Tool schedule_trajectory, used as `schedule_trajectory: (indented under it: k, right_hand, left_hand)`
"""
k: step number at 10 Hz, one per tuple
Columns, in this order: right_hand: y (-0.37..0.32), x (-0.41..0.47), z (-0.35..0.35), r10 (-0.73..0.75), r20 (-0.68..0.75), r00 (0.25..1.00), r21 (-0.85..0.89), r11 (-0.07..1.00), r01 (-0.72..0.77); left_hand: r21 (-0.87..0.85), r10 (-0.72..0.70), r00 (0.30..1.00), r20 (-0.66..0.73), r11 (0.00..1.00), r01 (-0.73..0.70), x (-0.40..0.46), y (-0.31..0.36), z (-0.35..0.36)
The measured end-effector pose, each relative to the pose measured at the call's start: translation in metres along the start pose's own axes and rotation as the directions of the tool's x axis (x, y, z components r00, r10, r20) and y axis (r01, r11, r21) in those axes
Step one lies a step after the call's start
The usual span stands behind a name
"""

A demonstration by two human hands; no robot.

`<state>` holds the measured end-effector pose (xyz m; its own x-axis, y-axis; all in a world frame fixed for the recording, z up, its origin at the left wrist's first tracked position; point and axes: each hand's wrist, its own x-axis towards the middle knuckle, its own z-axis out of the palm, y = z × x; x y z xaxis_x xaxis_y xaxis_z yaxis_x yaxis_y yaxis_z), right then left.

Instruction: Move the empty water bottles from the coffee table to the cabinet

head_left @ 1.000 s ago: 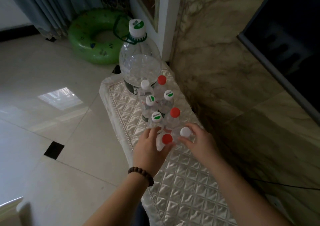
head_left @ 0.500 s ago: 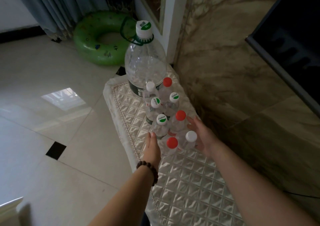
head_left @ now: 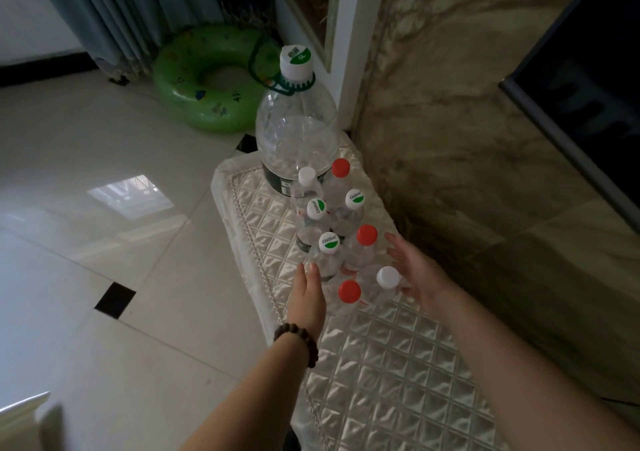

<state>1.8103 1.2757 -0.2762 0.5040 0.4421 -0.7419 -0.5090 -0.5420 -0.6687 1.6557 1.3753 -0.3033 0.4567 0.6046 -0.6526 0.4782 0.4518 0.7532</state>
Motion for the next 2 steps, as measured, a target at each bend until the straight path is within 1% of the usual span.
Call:
schedule_trajectory:
  k: [1,2]
  right_hand:
    - [-0.01,-0.021,-0.004,-0.162,-0.032,0.986,-0.181,0.971,0.154]
    - [-0.017,-0.048,-0.001,-0.296,-0.063,0.953,-0.338,0.905,0.258]
  left_hand:
    - [0.155,0.114,0.993,-0.028,0.982,-0.108,-0.005,0.013,-0.017]
    - [0.325,0.19,0.981,-0.035,0.931,-0.169,-0.016,0.029,-0.032]
